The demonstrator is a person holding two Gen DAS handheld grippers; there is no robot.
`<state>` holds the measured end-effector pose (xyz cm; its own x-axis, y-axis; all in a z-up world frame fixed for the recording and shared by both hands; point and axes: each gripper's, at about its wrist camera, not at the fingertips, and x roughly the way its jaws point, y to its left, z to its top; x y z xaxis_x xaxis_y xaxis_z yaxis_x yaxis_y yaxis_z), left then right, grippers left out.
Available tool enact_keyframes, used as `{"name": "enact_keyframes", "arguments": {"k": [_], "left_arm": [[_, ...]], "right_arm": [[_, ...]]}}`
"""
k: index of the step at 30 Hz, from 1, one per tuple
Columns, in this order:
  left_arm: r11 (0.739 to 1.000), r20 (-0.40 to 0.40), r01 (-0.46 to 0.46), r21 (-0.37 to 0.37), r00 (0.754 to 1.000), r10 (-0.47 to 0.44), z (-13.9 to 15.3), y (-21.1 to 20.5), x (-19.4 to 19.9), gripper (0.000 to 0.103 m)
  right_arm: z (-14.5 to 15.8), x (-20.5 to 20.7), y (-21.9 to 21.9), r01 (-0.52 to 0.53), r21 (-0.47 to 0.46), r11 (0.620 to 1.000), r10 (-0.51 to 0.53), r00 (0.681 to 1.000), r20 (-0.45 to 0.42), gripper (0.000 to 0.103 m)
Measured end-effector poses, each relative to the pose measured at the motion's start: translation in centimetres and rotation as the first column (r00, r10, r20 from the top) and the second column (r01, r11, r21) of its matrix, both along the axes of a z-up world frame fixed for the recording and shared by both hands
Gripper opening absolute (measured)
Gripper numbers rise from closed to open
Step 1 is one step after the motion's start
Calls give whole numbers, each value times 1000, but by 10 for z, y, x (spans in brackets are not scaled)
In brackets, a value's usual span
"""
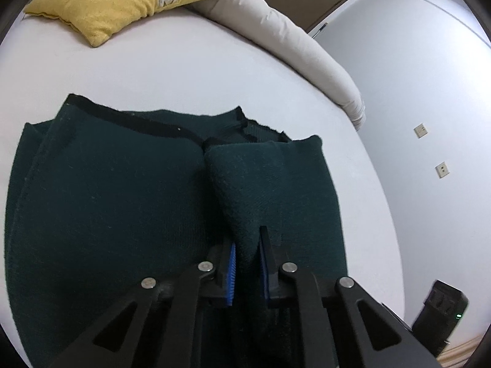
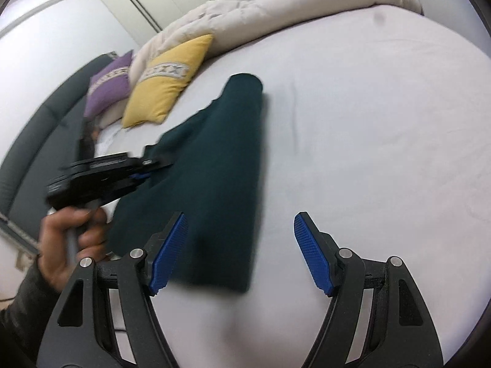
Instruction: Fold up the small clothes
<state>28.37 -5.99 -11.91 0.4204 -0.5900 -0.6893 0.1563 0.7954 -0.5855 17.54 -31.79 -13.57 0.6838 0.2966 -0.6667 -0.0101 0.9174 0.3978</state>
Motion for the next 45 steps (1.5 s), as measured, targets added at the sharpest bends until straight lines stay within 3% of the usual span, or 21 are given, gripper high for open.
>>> {"name": "enact_keyframes", "arguments": {"k": [5,9,14,17,22,27,30,32,34,37,39,42,43,45], "left_arm": [[997,-3,-14,-73,1000,13,10,34,-1,12],[995,15,-67,-79,998,68,20,77,4,12],[989,16,-130,-66,991,131,23,130,10,12],[985,-12,-159,-65,987,158,15,153,16,12],[988,-72,-154,-3,986,153,-21,157,22,13],[977,-93,-203,-70,976,196,-38,163,18,16],[970,-54,-242,-29,969,240,-24,166,11,20],[964,29,-267,15,963,267,-1,166,2,21],[965,107,-255,52,963,249,19,158,-9,21],[972,217,-185,144,964,152,41,131,-29,21],[967,236,-146,209,967,95,35,113,-38,21],[960,173,-120,254,982,77,0,109,-41,21],[960,172,-125,252,982,83,-8,113,-43,20],[963,201,-130,237,976,82,-16,118,-51,21]], "right_arm": [[-6,27,35,-49,-124,991,49,999,-7,71],[-8,36,71,-120,-136,983,120,993,-12,71],[-2,34,125,-211,-221,952,217,976,7,71],[0,37,151,-254,-226,940,260,966,-3,71],[-7,35,187,-273,-331,903,277,960,-37,72],[-15,25,187,-277,-363,889,284,958,-37,73],[-9,20,179,-277,-338,899,283,959,-33,72],[-1,17,172,-261,-279,924,268,963,-15,71],[6,10,160,-249,-208,946,257,966,11,69],[15,10,140,-238,-76,968,240,970,31,64],[14,13,127,-231,21,973,231,973,13,61],[7,17,109,-220,115,969,224,974,-26,60],[0,18,103,-214,123,969,222,974,-53,57],[-12,19,93,-189,139,972,203,975,-95,41]]}}
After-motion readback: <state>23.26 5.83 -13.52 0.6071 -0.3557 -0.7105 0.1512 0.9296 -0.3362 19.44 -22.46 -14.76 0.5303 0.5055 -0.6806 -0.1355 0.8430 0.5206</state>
